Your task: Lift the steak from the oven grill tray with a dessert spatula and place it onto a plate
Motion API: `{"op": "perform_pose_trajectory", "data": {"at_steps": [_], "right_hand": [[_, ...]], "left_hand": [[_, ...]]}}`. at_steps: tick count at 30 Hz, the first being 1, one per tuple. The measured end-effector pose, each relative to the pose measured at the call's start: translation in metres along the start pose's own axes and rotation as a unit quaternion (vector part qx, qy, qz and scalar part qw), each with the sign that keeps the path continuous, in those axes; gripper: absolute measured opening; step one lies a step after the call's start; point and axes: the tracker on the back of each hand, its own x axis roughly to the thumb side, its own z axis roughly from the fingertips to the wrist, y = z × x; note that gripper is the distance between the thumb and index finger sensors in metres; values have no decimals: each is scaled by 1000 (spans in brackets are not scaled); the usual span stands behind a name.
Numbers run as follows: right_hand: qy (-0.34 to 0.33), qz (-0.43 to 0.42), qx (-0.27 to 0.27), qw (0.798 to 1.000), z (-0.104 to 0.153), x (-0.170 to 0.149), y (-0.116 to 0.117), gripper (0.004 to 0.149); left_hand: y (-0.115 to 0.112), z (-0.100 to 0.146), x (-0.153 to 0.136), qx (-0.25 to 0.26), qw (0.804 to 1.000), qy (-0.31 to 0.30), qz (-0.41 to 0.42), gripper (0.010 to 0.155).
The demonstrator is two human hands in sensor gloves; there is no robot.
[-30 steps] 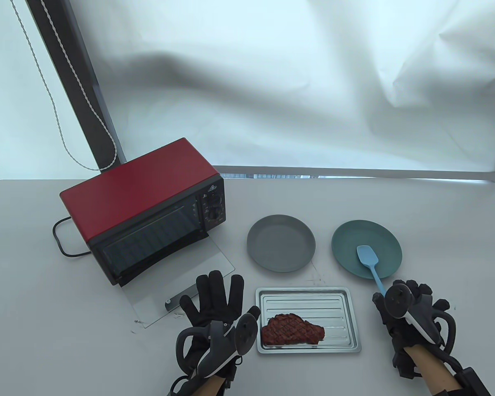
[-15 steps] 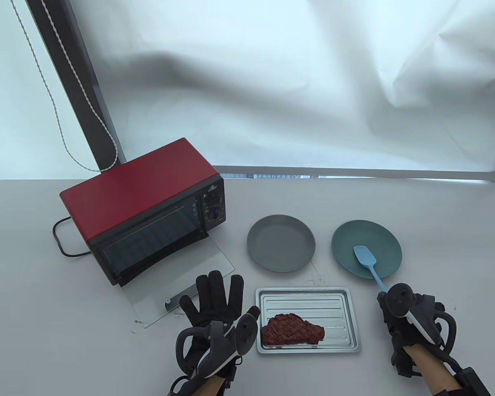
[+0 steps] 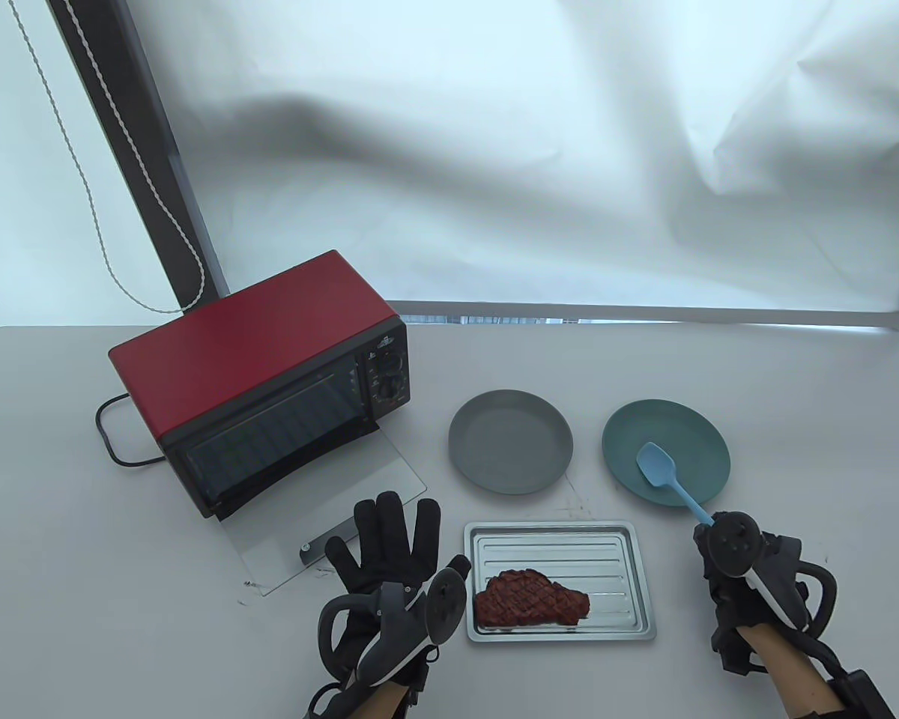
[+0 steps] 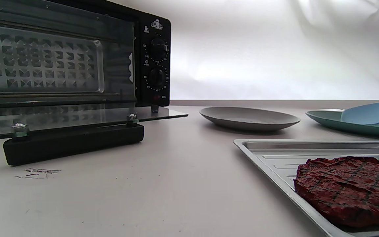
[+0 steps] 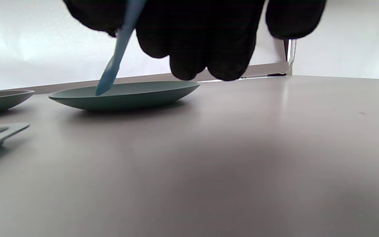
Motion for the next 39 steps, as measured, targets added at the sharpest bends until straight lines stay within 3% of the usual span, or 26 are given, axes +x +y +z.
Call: {"op": "perform_pose_trajectory", "data": {"at_steps": [11, 21, 31, 39], "right_hand": [[-43, -92, -75, 992, 15, 5, -32, 43], [-96, -179, -133, 970, 33, 8, -58, 43], [-123, -196, -84, 969, 33, 7, -65, 44], [-142, -269, 21, 952, 22, -4, -66, 48]], "left_hand": [[0, 0, 0, -8, 1000, 2, -3, 75], [-2, -1, 0, -23, 1000, 1, -4, 75], [-9, -3, 2, -47, 999, 0, -3, 76], [-23, -6, 11, -90, 996, -24, -2, 84]]}}
